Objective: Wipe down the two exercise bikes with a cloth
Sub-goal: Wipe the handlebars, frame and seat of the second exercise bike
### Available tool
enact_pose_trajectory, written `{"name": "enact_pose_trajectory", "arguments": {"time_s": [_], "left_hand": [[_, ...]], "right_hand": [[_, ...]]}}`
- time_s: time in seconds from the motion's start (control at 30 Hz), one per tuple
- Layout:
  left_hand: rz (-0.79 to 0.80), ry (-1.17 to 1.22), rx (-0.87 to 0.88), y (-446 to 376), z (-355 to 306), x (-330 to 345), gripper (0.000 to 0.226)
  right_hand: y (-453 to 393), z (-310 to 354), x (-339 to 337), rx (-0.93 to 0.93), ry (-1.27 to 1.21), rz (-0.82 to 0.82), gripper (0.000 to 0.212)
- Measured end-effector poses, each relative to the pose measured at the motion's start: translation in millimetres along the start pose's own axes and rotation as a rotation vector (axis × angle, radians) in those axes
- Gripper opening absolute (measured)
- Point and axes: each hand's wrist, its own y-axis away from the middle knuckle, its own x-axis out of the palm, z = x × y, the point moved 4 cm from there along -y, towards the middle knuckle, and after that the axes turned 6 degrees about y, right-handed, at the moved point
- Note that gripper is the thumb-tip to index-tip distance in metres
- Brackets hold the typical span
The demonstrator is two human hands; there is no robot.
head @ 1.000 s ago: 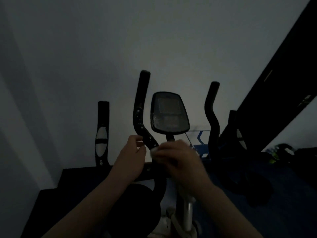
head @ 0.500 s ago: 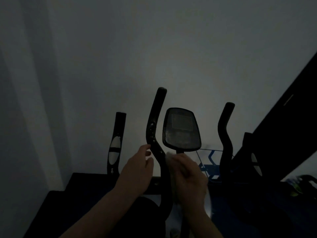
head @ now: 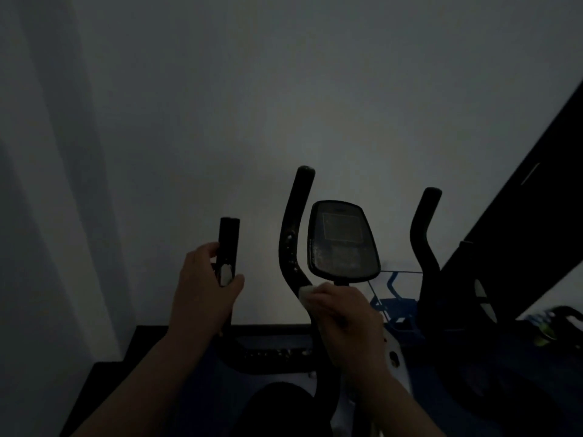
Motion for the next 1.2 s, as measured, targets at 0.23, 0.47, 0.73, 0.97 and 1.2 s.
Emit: {"name": "enact_pose_trajectory", "arguments": {"time_s": [0.23, 0.47, 0.73, 0.97, 1.2], "left_hand": [[0.002, 0.061, 0.017, -5, 7, -3, 0.054], [0.014, 0.092, -0.003, -21, 8, -2, 0.067], [0.057, 0.102, 0.037, -29, 16, 1, 0.061], [0.08, 0.126, 0.038, -29, 16, 1, 0.062], [0.085, 0.126, 0.047, -29, 16, 0, 0.061]], "right_hand": [[-46, 4, 26, -0.114, 0.056, 0.09, 0.01], [-31, 6, 18, 0.004, 0.034, -0.002, 0.012], [-59, -6, 35, 0.25, 0.093, -0.049, 0.01], [-40, 28, 30, -0.034, 0.114, -0.036, 0.018], [-63, 17, 48, 0.194, 0.179, -0.07, 0.01]]}}
